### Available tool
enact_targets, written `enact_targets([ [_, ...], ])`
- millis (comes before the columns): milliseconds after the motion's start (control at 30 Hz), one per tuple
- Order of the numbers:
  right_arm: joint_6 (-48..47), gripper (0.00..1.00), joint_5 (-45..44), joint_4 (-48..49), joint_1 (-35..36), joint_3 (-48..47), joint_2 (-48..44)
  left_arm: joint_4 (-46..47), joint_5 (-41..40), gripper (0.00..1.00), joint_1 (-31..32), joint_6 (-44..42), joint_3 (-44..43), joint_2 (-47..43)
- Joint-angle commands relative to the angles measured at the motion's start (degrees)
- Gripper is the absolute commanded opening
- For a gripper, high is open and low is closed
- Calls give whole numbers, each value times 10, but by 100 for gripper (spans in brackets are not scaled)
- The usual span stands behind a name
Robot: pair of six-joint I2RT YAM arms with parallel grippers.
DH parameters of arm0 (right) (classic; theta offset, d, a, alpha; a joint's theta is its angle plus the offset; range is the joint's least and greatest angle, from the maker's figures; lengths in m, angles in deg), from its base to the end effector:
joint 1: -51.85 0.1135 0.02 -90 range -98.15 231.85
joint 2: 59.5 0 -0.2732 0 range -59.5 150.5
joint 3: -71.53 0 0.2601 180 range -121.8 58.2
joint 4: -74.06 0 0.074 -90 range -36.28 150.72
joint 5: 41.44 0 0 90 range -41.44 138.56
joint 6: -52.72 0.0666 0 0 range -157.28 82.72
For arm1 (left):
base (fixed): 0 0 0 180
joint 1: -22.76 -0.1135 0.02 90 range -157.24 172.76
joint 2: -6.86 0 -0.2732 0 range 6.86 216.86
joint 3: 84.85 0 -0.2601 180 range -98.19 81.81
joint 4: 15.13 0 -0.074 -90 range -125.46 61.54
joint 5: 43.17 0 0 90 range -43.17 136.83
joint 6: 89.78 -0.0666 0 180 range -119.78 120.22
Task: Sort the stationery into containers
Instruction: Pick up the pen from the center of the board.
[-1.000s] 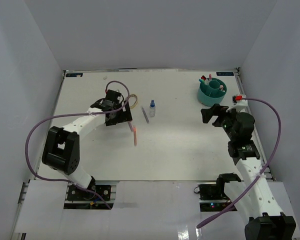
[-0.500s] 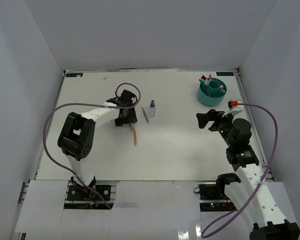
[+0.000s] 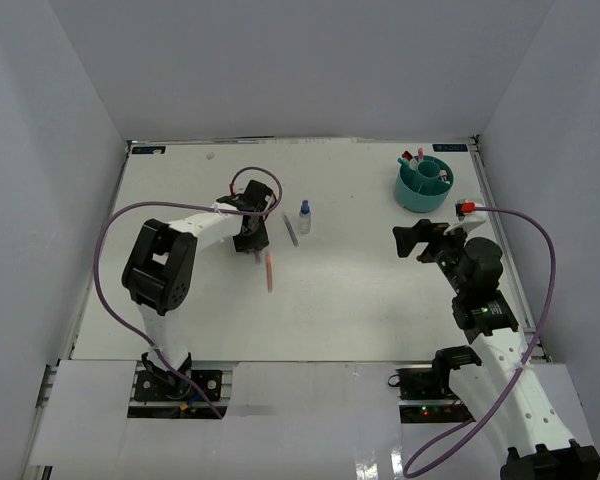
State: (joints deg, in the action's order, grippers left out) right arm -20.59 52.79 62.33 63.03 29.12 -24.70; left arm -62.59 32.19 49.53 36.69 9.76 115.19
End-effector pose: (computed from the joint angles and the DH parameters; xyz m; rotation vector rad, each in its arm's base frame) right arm 0.1889 0.0423 0.2938 0.0228 1.6600 0.4313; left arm 0.3575 -0.1615 0.1410 -0.2899 2.7033 0.0512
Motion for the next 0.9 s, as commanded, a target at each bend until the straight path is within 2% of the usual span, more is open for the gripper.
enact_targets([
  [0, -9, 98, -8, 28, 3, 3, -6, 4, -2, 48, 1, 7, -11, 3],
  [67, -9, 98, -8, 28, 3, 3, -7, 5, -7, 43, 1, 7, -4, -1],
  [100, -10, 98, -7, 28, 4, 3, -7, 5, -8, 36, 1, 6, -1, -3],
  [233, -10, 98, -3, 31, 4, 4, -4, 10, -21, 21, 0, 3, 23, -22],
  [333, -12, 98, 15, 36, 4, 6, -3, 22, -23, 15, 0, -5, 49, -44],
  [467, -17, 99, 65, 56, 5, 7, 3, 54, -9, 13, 1, -35, 89, -94],
  [533, -20, 99, 120, 69, 6, 6, 9, 78, 7, 13, 1, -56, 112, -139],
  [633, -25, 100, 210, 97, 16, -1, 25, 105, 60, 14, 5, -111, 131, -206],
  [733, -24, 100, 276, 73, 29, -43, 72, 123, 112, 15, 16, -158, 137, -273],
  [867, -15, 96, 291, 63, 87, -96, 128, 151, 193, 16, 31, -222, 146, -342],
])
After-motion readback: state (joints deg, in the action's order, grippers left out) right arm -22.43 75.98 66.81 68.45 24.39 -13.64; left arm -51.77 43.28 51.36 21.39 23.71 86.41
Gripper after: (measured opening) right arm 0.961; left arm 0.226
